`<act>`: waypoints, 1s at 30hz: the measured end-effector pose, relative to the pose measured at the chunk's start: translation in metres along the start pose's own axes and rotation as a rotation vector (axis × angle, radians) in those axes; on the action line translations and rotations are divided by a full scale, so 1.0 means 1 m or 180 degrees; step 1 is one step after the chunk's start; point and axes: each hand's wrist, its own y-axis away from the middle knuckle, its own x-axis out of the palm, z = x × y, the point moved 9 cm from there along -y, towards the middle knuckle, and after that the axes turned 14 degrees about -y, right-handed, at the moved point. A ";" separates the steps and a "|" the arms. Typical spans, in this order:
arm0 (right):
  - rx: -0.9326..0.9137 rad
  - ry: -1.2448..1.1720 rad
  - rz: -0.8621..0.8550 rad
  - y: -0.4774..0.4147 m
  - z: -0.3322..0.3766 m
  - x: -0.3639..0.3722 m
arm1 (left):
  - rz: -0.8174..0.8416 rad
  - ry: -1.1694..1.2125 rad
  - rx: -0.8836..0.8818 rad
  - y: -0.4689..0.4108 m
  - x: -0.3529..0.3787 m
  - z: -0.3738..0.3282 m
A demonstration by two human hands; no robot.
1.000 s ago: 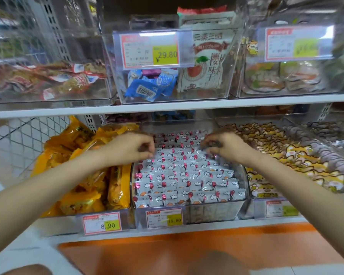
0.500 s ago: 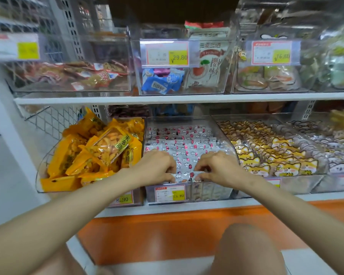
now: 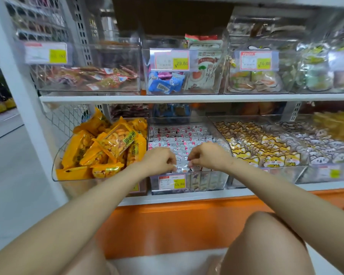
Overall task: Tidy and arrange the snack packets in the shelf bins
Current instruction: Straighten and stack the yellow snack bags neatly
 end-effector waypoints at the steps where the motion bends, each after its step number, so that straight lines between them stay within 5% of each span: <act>1: -0.0021 -0.0024 -0.0010 -0.001 0.004 0.000 | -0.0008 0.0213 -0.0077 0.003 -0.001 0.006; 9: 0.0080 -0.0475 -0.0299 0.004 0.013 0.014 | -0.1059 0.0866 -0.0461 0.032 -0.043 0.035; 16: -0.0021 -0.0661 -0.0528 0.010 0.010 0.010 | -0.1233 0.0731 -0.0572 0.043 -0.049 0.045; 24: -0.0213 -0.0924 -0.0950 0.015 0.008 -0.007 | -0.2521 0.0711 -0.2128 0.106 -0.077 0.139; 30: -0.0475 -0.0977 -0.0978 -0.004 0.042 -0.002 | -0.2229 0.0580 -0.2303 0.123 -0.045 0.168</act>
